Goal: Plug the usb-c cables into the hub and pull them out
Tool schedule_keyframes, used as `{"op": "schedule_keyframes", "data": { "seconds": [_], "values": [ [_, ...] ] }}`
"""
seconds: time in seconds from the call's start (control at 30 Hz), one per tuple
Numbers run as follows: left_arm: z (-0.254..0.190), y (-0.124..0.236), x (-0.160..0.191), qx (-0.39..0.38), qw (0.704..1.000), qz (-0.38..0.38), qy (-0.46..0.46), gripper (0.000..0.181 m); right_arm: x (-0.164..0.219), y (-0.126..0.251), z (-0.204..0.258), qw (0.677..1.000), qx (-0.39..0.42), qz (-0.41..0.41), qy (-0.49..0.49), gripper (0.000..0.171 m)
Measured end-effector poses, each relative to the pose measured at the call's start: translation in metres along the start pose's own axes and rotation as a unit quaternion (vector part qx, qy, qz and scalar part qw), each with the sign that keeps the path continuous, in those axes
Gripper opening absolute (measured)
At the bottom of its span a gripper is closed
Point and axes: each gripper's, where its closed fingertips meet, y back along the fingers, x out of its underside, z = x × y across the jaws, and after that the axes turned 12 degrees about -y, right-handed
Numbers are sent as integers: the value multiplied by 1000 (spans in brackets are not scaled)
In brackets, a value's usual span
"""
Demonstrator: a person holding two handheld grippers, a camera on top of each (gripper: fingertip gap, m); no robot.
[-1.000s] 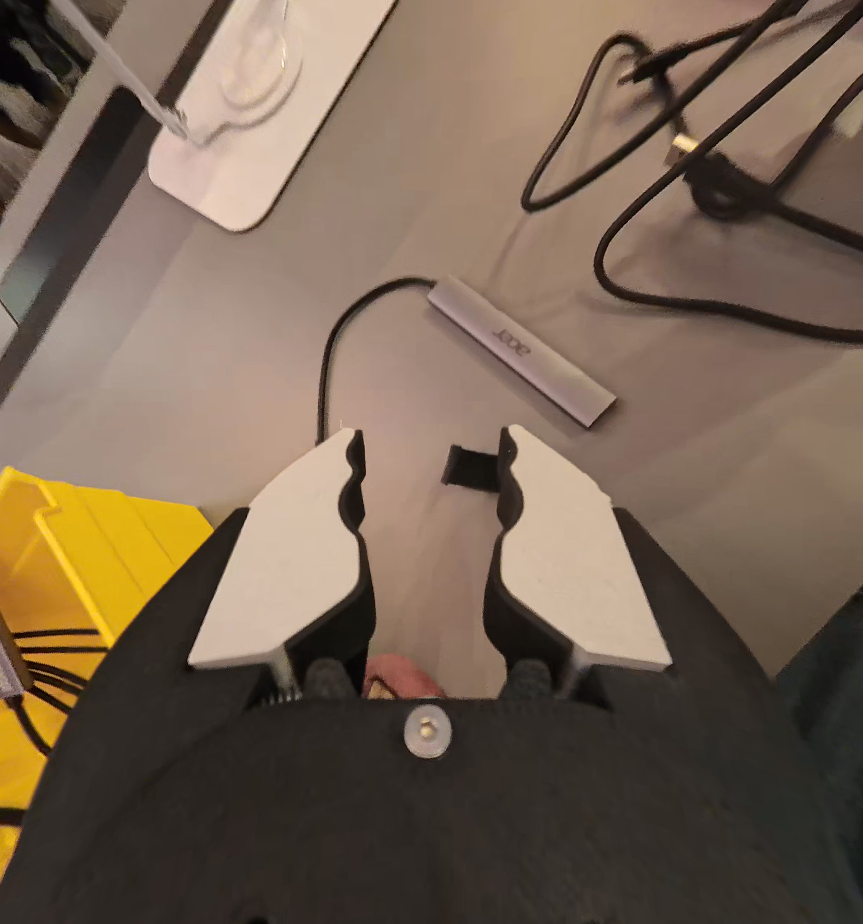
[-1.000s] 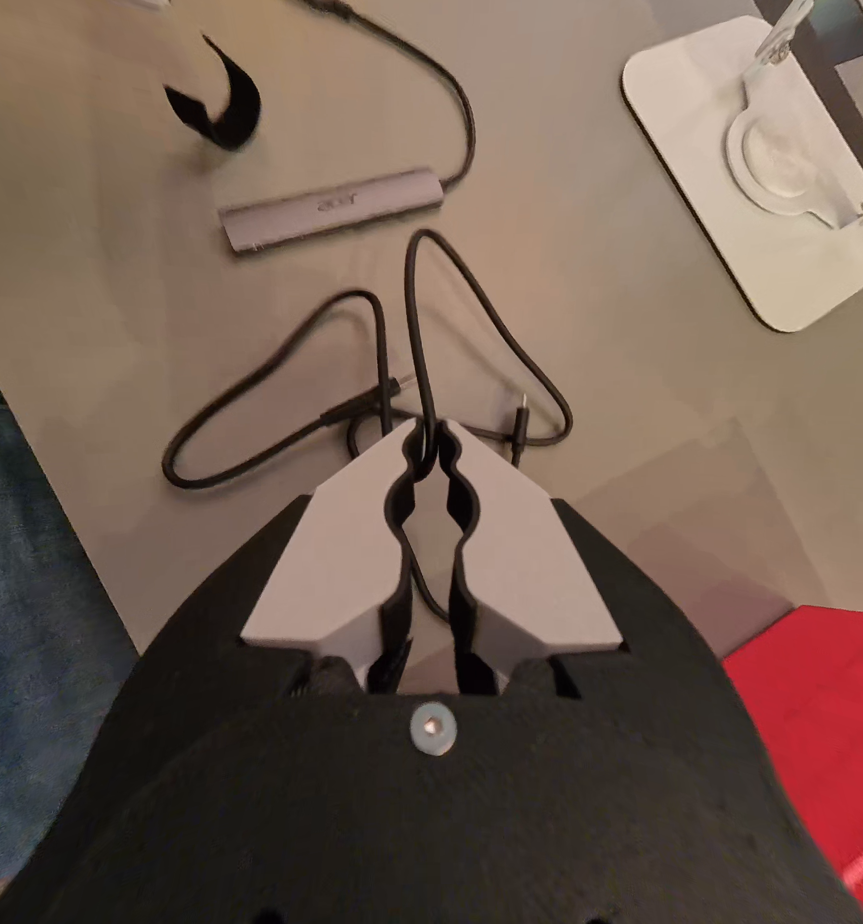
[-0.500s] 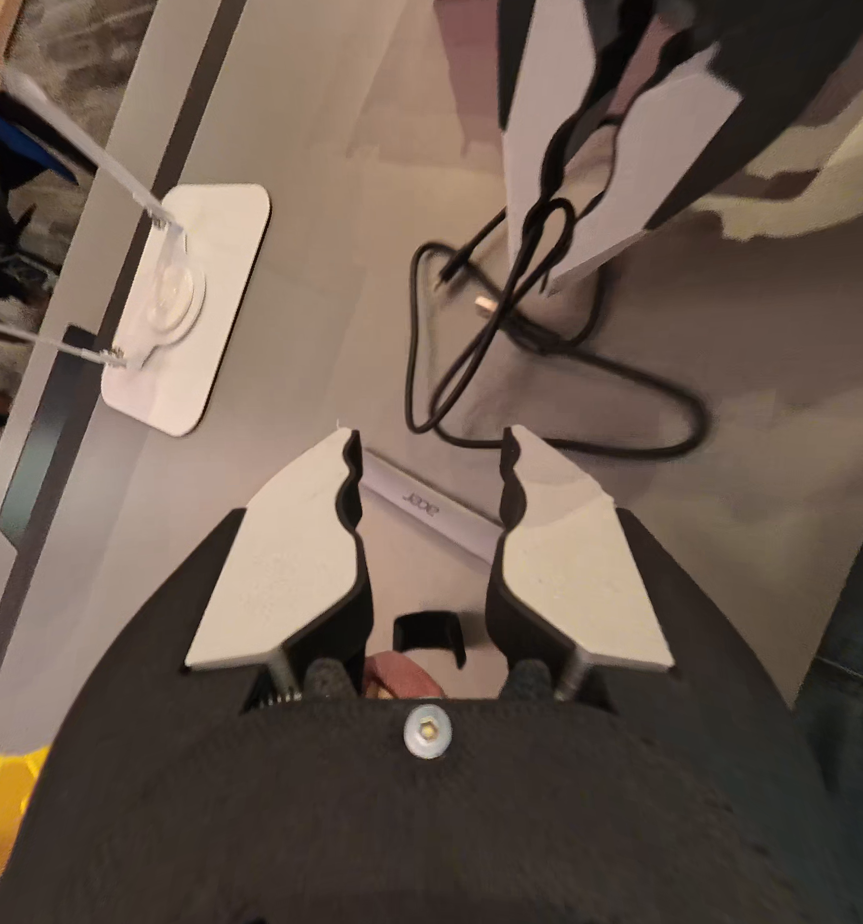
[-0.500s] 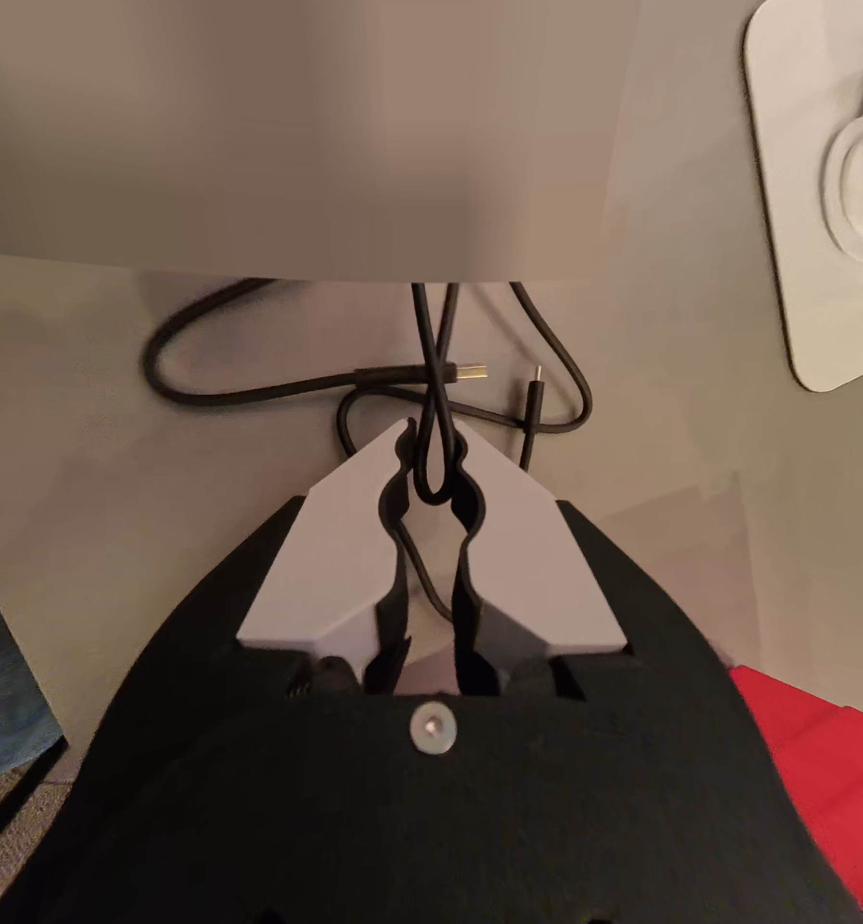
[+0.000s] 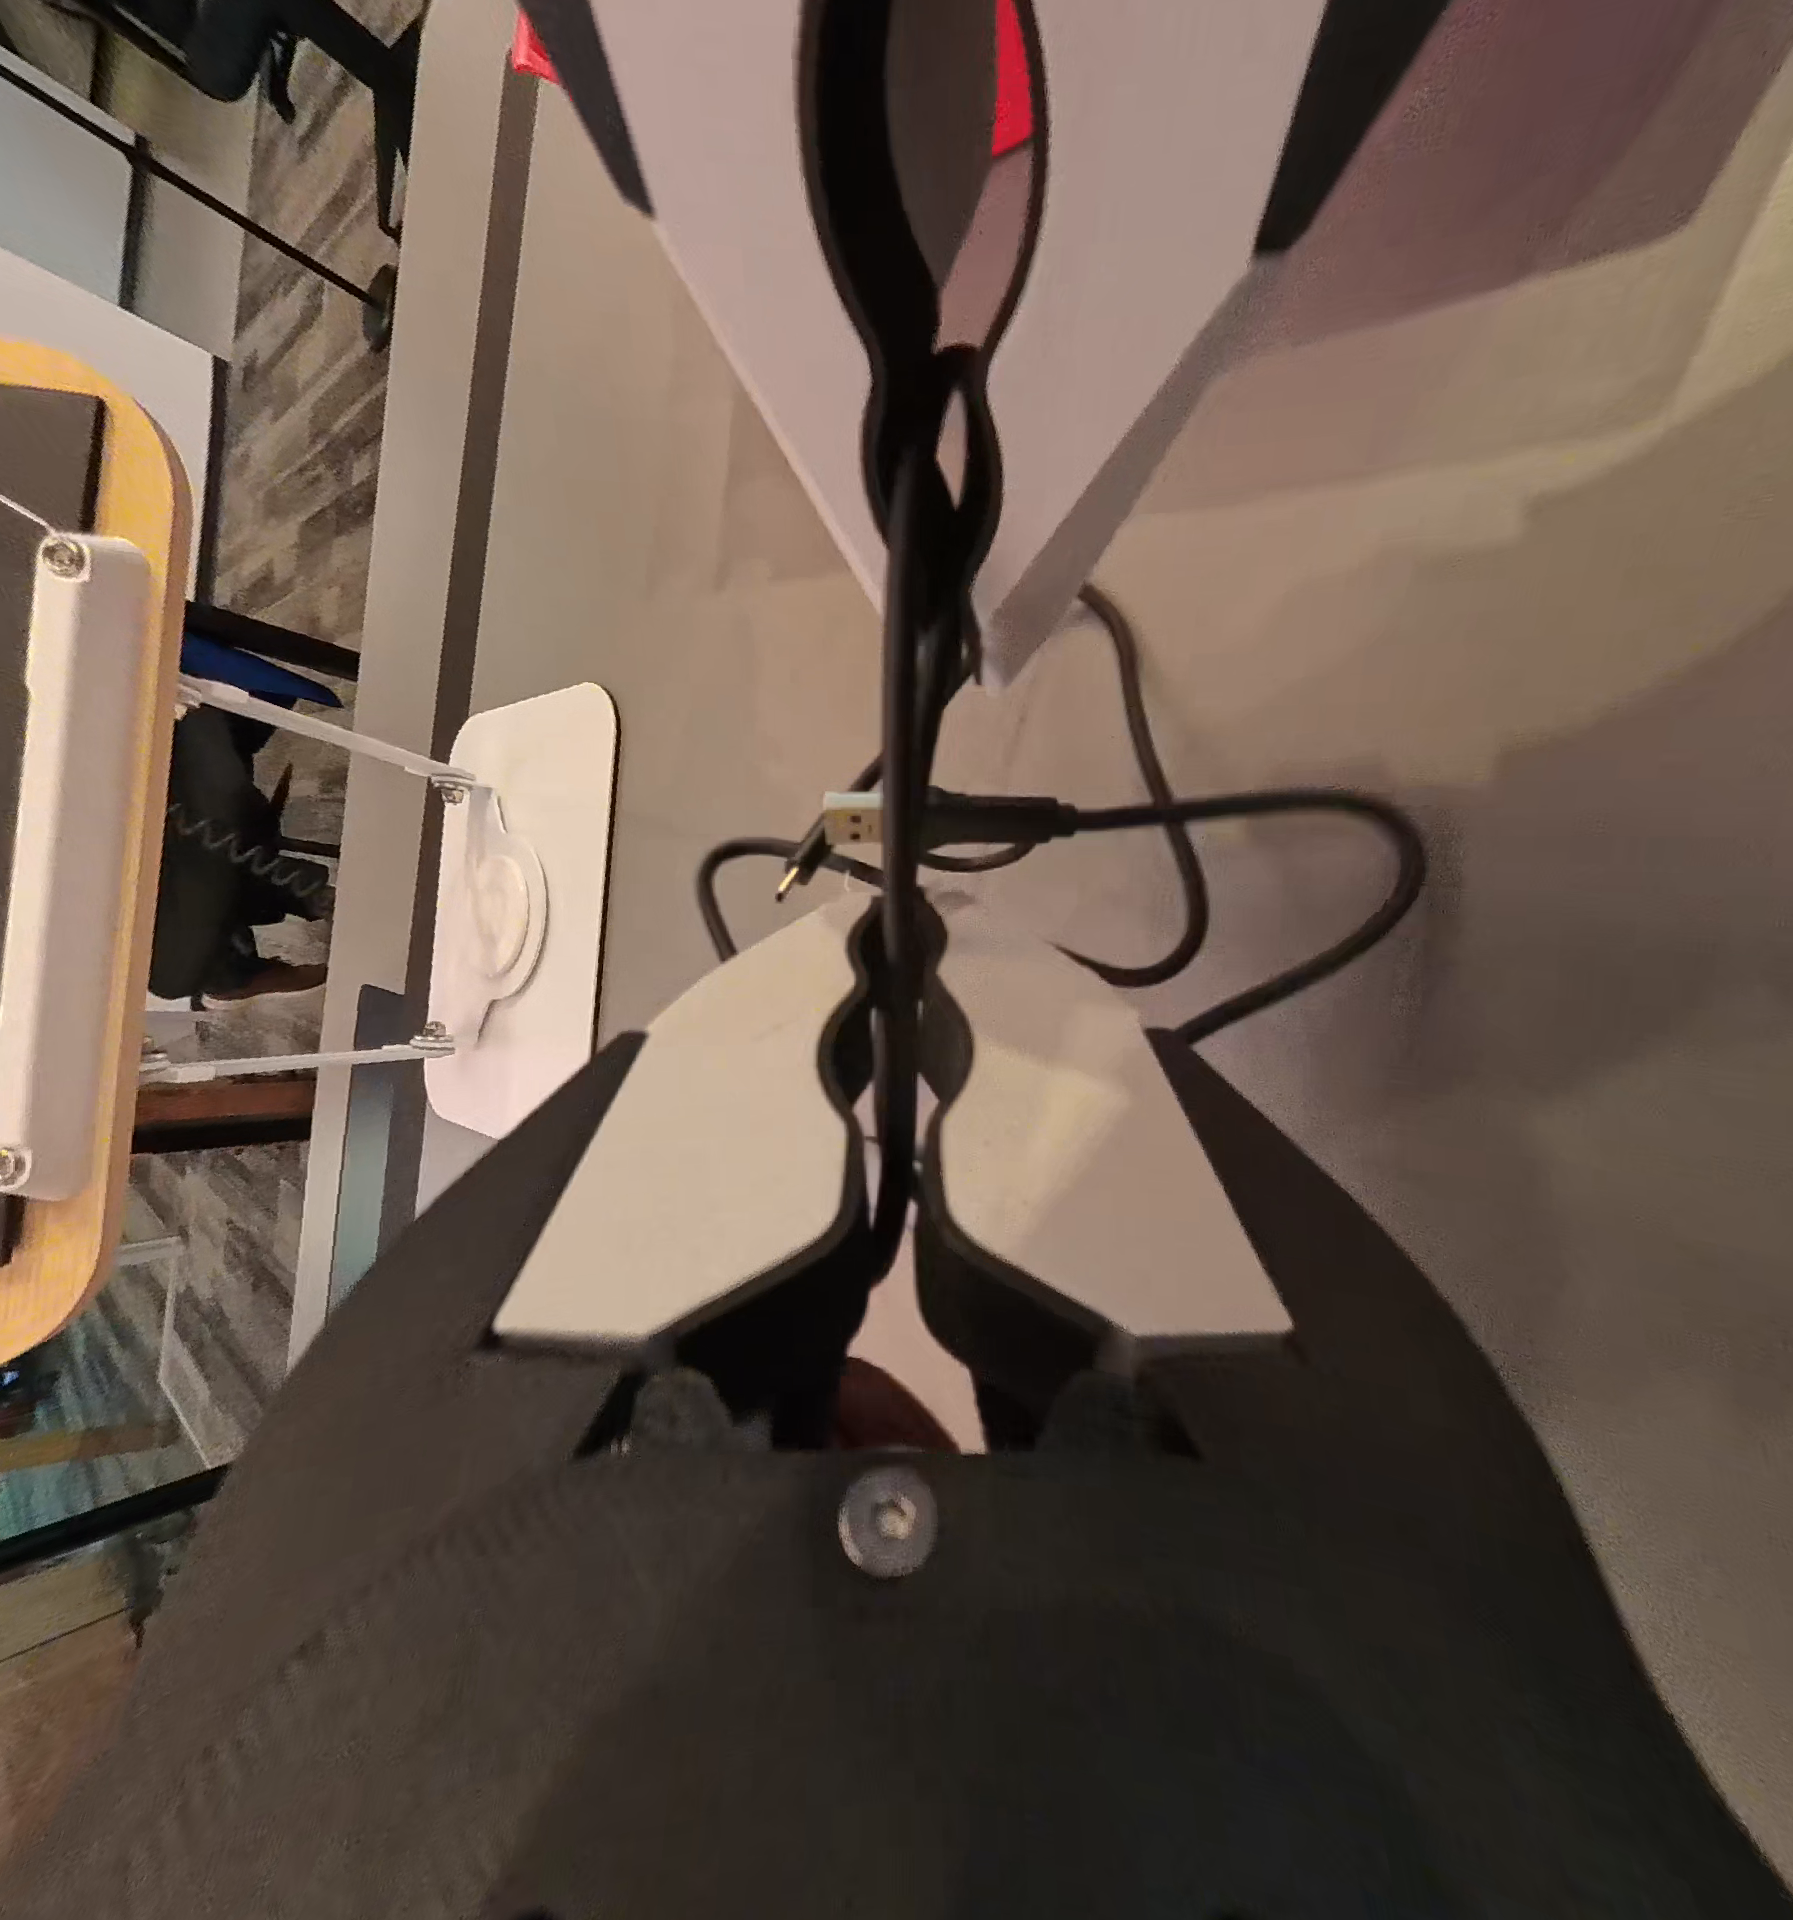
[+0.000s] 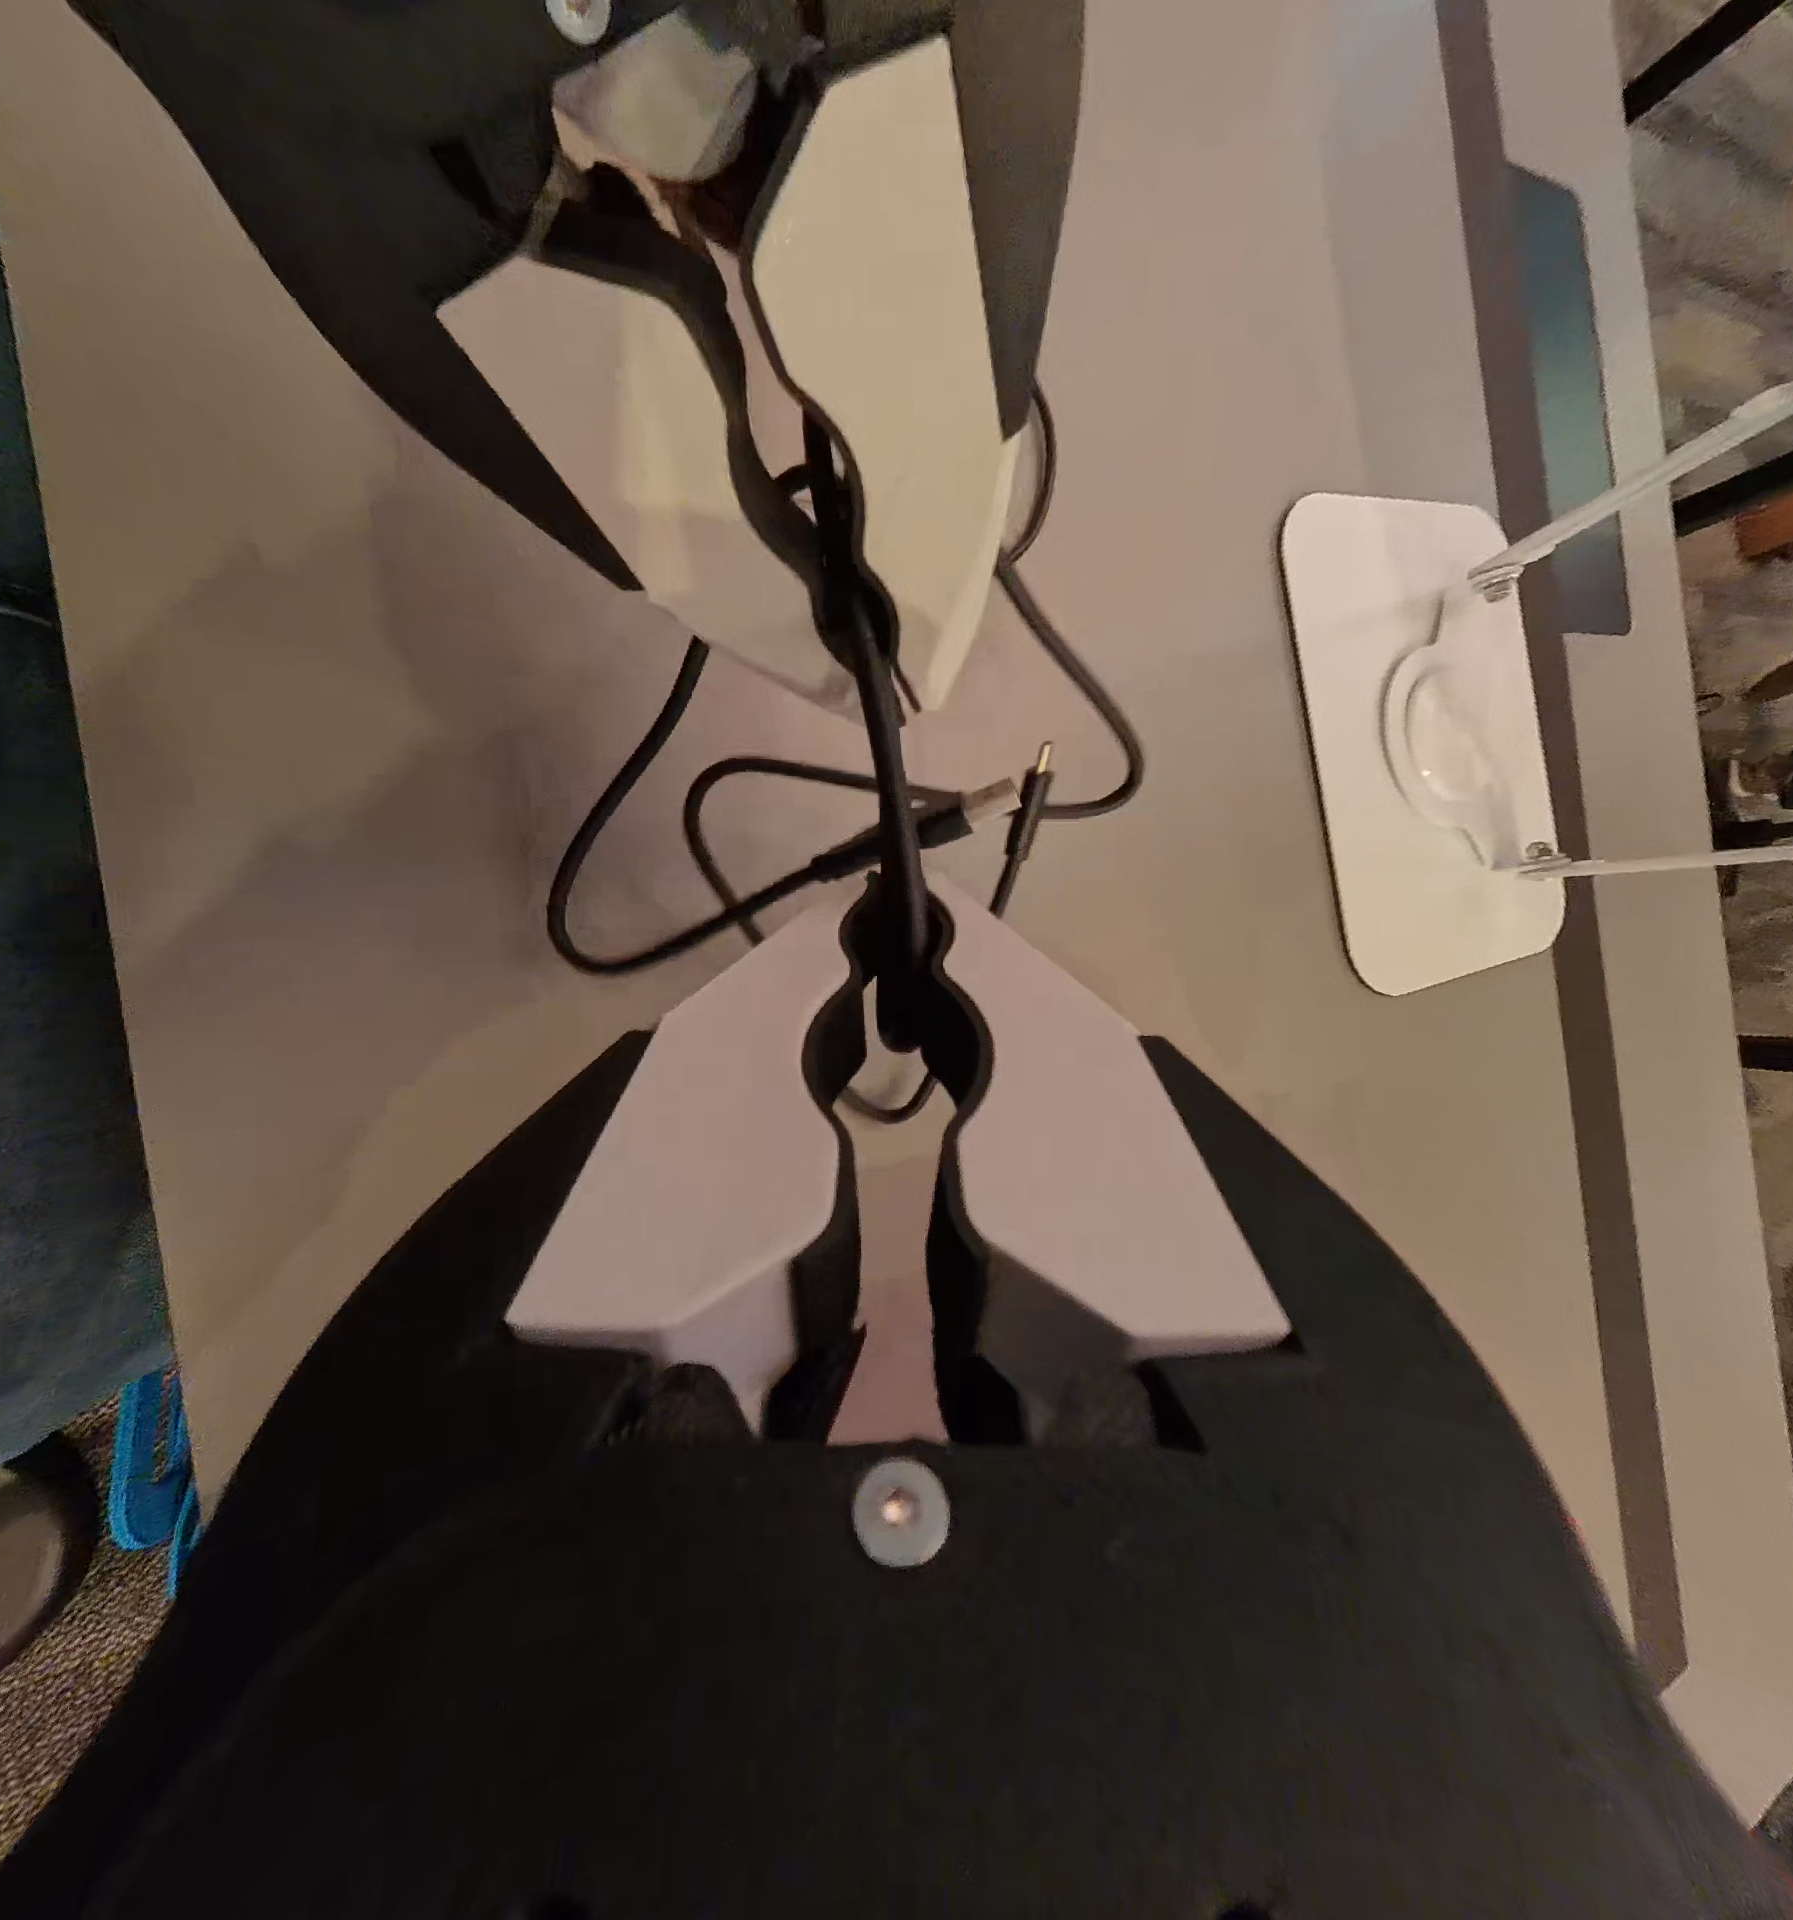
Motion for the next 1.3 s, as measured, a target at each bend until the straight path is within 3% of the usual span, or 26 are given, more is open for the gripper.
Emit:
{"op": "schedule_keyframes", "data": {
  "seconds": [0.17, 0.27, 0.33, 0.43, 0.53, 0.57, 0.67, 0.93, 1.17, 1.23, 1.3],
  "values": [
    [11, 6, 2, -19, 999, -3, 34, 1, -17, 16, -21, 995, 55, -63, -46, 19],
    [24, 12, 9, -22, 993, -17, 114, 1, -25, 43, -36, 981, 82, -123, -124, 33],
    [34, 17, 14, -28, 986, -32, 160, 1, -23, 53, -28, 976, 59, -145, -149, 37],
    [45, 25, 14, -17, 968, -68, 243, 1, -14, 41, 4, 981, 12, -130, -146, 49],
    [53, 31, 11, -7, 953, -99, 288, 2, 6, 11, 11, 988, 60, -75, -121, 66],
    [56, 33, 10, -6, 949, -106, 297, 2, 8, 4, 10, 987, 70, -70, -130, 65],
    [58, 38, 6, -6, 948, -114, 298, 1, 3, -3, 4, 972, 52, -103, -204, 39],
    [50, 45, 0, 19, 952, -131, 276, 1, -15, 16, -15, 953, 8, -164, -253, 25],
    [35, 37, -15, 53, 965, -129, 221, 1, -35, 35, -31, 955, 1, -182, -235, 19],
    [32, 35, -19, 58, 965, -134, 217, 2, -45, 43, -33, 951, -9, -202, -236, 1],
    [27, 33, -26, 66, 963, -149, 212, 3, -53, 48, -37, 948, -12, -214, -237, 0]
  ]
}}
